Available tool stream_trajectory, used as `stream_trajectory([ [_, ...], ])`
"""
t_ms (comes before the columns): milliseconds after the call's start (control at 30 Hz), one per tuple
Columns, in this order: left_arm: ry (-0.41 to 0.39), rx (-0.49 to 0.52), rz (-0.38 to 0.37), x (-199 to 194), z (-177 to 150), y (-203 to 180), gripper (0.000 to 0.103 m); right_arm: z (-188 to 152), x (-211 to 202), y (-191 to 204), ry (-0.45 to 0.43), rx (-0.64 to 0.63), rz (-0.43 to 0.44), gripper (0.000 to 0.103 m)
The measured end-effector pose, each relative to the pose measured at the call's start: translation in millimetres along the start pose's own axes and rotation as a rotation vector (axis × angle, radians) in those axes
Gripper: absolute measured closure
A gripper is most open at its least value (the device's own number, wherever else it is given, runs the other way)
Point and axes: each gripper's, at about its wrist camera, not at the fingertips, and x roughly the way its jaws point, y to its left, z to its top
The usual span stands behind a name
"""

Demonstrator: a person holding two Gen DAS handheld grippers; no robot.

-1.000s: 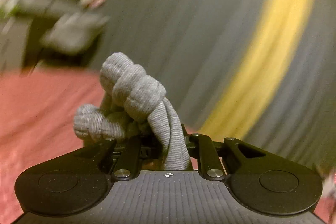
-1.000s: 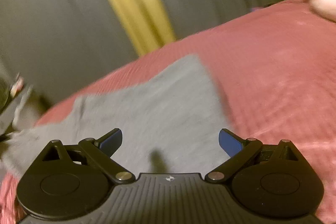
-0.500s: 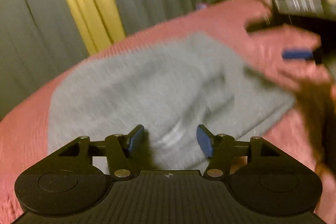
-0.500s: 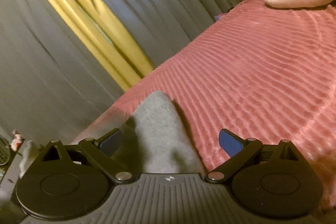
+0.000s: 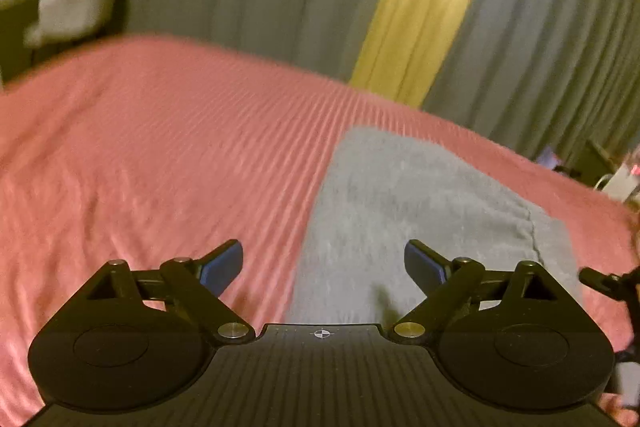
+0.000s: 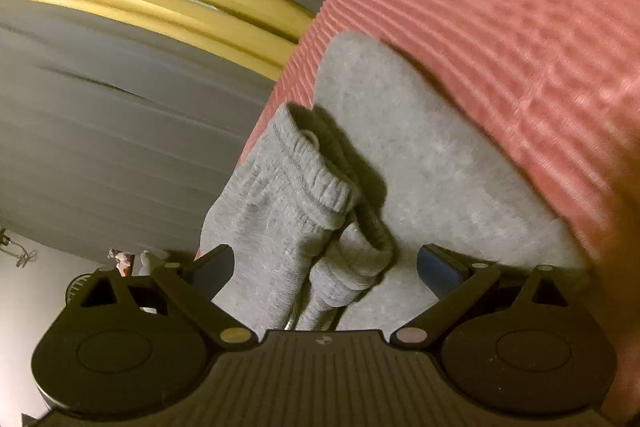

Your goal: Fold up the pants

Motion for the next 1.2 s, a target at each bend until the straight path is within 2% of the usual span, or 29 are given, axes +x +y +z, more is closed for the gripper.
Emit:
stream_trajectory([
  [67,0.045,-0.106,-0.068,9.0,-3.2,14.4,0.010,2.3,9.4,2.3,0.012,0.028,-0.012,0.004],
  [100,0.065,-0.137,-0.073,11.7,-6.4,16.1,0.010,3.9,12.8,3.2,0.012,0.043,-0.014,0.004],
  [200,0.063,-0.106,-0.055,11.1,-12.2,6.6,0.010,5.0,18.3,8.2,0.008,0.088,-0.026,0.005],
  [267,0.060,-0.096,-0.070,8.8,-17.1,4.8,0.009,1.5,17.8,13.2,0.001,0.103,-0.005,0.007],
  [333,0.062,-0.111,-0.081,8.3,-21.2,6.3,0.009,-1.6,16.9,12.9,-0.018,0.108,0.010,0.017],
  [367,0.064,-0.122,-0.079,9.4,-21.2,7.6,0.009,-1.5,16.7,9.8,-0.013,0.122,0.007,0.027],
  [400,0.067,-0.133,-0.079,11.9,-21.0,10.3,0.009,-1.3,21.0,2.9,0.009,0.146,-0.001,0.044],
  [433,0.073,-0.147,-0.084,11.8,-20.1,15.5,0.009,-0.2,28.3,-7.3,0.029,0.186,-0.011,0.052],
  [533,0.091,-0.170,-0.104,7.1,-19.5,23.1,0.009,-1.1,32.6,-19.0,0.011,0.289,0.039,0.048],
  [600,0.105,-0.169,-0.114,8.2,-20.6,23.2,0.009,1.0,37.9,-19.0,0.003,0.339,0.090,0.027],
  [633,0.110,-0.165,-0.115,8.9,-21.5,23.0,0.009,2.4,41.5,-15.5,-0.001,0.341,0.094,0.024],
  [667,0.115,-0.164,-0.115,9.7,-22.2,22.9,0.009,4.0,46.3,-9.8,0.005,0.327,0.080,0.024],
  [700,0.119,-0.165,-0.112,11.0,-22.7,23.0,0.009,4.7,50.8,-3.9,0.012,0.304,0.063,0.031],
  [733,0.123,-0.171,-0.105,12.5,-23.0,23.8,0.009,4.5,55.3,2.5,0.010,0.270,0.032,0.041],
  [767,0.126,-0.179,-0.100,13.5,-23.1,25.1,0.009,3.5,58.9,8.8,0.004,0.221,-0.018,0.061],
  [867,0.137,-0.194,-0.116,13.3,-24.2,28.0,0.009,2.1,55.9,31.6,-0.025,0.090,-0.068,0.062],
  [967,0.141,-0.172,-0.166,11.5,-25.0,23.6,0.009,1.9,42.1,65.0,-0.057,-0.017,-0.016,0.063],
  [1067,0.130,-0.117,-0.262,6.1,-27.2,14.6,0.008,2.8,19.6,96.6,-0.105,-0.092,0.072,0.063],
  [1200,0.092,-0.020,-0.379,-5.8,-31.8,1.6,0.008,6.8,-1.6,119.5,-0.161,-0.136,0.142,0.063],
])
